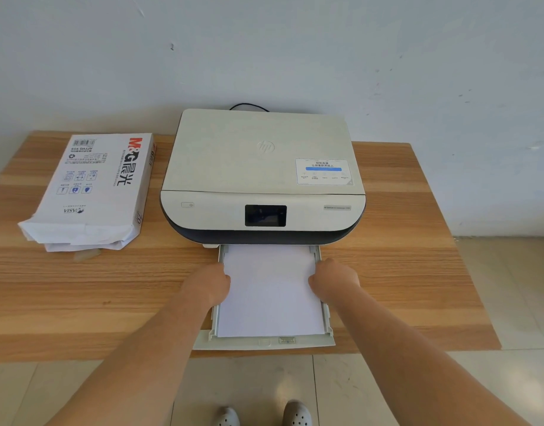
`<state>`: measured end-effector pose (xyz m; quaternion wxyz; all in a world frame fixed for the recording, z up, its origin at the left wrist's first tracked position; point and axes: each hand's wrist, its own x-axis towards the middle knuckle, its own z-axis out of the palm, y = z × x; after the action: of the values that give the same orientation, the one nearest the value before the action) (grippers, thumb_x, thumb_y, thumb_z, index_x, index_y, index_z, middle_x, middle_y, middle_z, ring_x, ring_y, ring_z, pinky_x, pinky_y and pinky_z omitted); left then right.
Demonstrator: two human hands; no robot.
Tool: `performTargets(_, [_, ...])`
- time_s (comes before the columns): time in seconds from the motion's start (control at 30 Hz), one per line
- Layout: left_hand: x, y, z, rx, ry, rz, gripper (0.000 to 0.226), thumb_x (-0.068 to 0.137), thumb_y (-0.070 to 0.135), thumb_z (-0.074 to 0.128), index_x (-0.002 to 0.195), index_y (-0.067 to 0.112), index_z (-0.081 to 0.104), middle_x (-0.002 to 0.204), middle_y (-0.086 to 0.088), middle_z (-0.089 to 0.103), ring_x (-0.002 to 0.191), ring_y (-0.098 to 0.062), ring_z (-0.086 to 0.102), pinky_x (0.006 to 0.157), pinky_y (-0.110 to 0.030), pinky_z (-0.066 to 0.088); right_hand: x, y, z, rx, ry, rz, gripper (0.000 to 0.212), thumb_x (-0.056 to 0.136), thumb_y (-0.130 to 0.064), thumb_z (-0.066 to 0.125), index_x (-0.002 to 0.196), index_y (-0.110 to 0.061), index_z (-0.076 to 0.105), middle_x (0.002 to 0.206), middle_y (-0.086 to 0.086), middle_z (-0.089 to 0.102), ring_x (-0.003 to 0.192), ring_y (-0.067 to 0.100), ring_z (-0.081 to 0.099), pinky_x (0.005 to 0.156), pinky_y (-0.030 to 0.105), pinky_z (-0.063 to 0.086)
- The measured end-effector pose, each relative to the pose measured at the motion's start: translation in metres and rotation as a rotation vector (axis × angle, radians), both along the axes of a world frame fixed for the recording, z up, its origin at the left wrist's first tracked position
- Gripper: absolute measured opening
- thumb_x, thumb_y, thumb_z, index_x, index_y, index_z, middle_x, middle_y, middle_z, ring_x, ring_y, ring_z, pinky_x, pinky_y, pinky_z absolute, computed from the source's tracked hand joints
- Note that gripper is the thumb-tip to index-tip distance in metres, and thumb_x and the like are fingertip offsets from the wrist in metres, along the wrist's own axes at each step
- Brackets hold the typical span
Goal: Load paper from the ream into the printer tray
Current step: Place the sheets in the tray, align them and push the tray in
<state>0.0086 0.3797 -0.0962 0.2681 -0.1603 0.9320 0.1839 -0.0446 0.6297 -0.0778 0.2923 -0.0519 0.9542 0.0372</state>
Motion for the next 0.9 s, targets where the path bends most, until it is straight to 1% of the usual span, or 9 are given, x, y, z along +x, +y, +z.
performTargets(0.17, [0.001,-0.001,0.0,0.006,-0.006,0.007,0.027,0.097,0.022,0.035,0.109,0.007,0.054,0.112,-0.011,0.059,0.091,-0.02,0.053,0.077,-0.027,0.043,0.001,0.001,0.0,0.006,0.013,0.009,0.035,0.092,-0.015,0.034,0.119,-0.01,0.055,0.116,0.009,0.058,0.096,0.03,0.061,0.068,0.034,0.045])
performTargets(0.33, [0.001,-0.002,0.004,0.011,-0.037,-0.03,0.032,0.097,0.026,0.032,0.114,0.007,0.053,0.112,-0.01,0.058,0.092,-0.019,0.053,0.078,-0.028,0.044,0.003,0.005,0.0,-0.037,0.015,-0.017,0.034,0.091,-0.015,0.033,0.117,-0.014,0.054,0.112,0.006,0.058,0.091,0.028,0.061,0.067,0.034,0.046])
performTargets(0.43, [0.005,-0.003,0.006,0.016,-0.005,-0.059,0.036,0.097,0.029,0.032,0.118,0.008,0.052,0.113,-0.009,0.058,0.09,-0.018,0.052,0.076,-0.028,0.043,0.006,0.008,0.001,-0.067,0.035,-0.012,0.033,0.094,-0.022,0.032,0.118,-0.016,0.054,0.11,0.005,0.059,0.091,0.026,0.06,0.067,0.033,0.044])
performTargets(0.53, [0.011,-0.003,0.012,-0.009,0.029,-0.083,0.036,0.098,0.033,0.033,0.118,0.01,0.052,0.113,-0.008,0.059,0.095,-0.02,0.055,0.078,-0.031,0.044,0.013,0.011,0.004,-0.112,0.071,-0.002,0.032,0.097,-0.033,0.033,0.116,-0.016,0.053,0.109,0.005,0.059,0.091,0.025,0.06,0.067,0.033,0.044])
performTargets(0.63, [0.019,0.0,0.021,-0.085,0.105,-0.153,0.037,0.097,0.04,0.034,0.115,0.013,0.052,0.1,-0.004,0.058,0.083,-0.016,0.052,0.071,-0.03,0.045,0.024,0.013,0.006,-0.14,0.122,0.03,0.034,0.097,-0.041,0.035,0.115,-0.016,0.05,0.11,0.005,0.059,0.09,0.024,0.059,0.068,0.034,0.048])
performTargets(0.7, [0.026,0.002,0.026,-0.126,0.167,-0.218,0.036,0.096,0.045,0.036,0.114,0.016,0.049,0.094,-0.001,0.056,0.079,-0.015,0.051,0.067,-0.029,0.046,0.032,0.015,0.006,-0.164,0.156,0.083,0.037,0.097,-0.046,0.036,0.118,-0.018,0.048,0.114,0.004,0.058,0.094,0.024,0.059,0.074,0.037,0.052])
performTargets(0.77, [0.033,0.005,0.03,-0.132,0.221,-0.274,0.037,0.094,0.049,0.038,0.113,0.019,0.046,0.096,0.0,0.056,0.081,-0.016,0.053,0.069,-0.031,0.05,0.041,0.016,0.004,-0.219,0.184,0.136,0.043,0.096,-0.049,0.038,0.126,-0.02,0.046,0.123,0.003,0.054,0.107,0.023,0.055,0.086,0.038,0.05])
performTargets(0.83, [0.04,0.007,0.031,-0.118,0.267,-0.31,0.041,0.091,0.054,0.04,0.116,0.021,0.045,0.106,0.001,0.056,0.088,-0.015,0.053,0.074,-0.032,0.051,0.049,0.017,0.002,-0.287,0.193,0.206,0.049,0.094,-0.053,0.039,0.133,-0.024,0.042,0.132,0.0,0.049,0.12,0.022,0.047,0.1,0.039,0.042])
performTargets(0.9, [0.048,0.01,0.026,-0.107,0.307,-0.347,0.049,0.089,0.058,0.04,0.125,0.024,0.042,0.118,0.003,0.051,0.1,-0.015,0.051,0.081,-0.03,0.048,0.056,0.017,0.002,-0.332,0.195,0.292,0.056,0.092,-0.058,0.039,0.138,-0.028,0.037,0.14,-0.002,0.041,0.129,0.021,0.038,0.108,0.04,0.033])
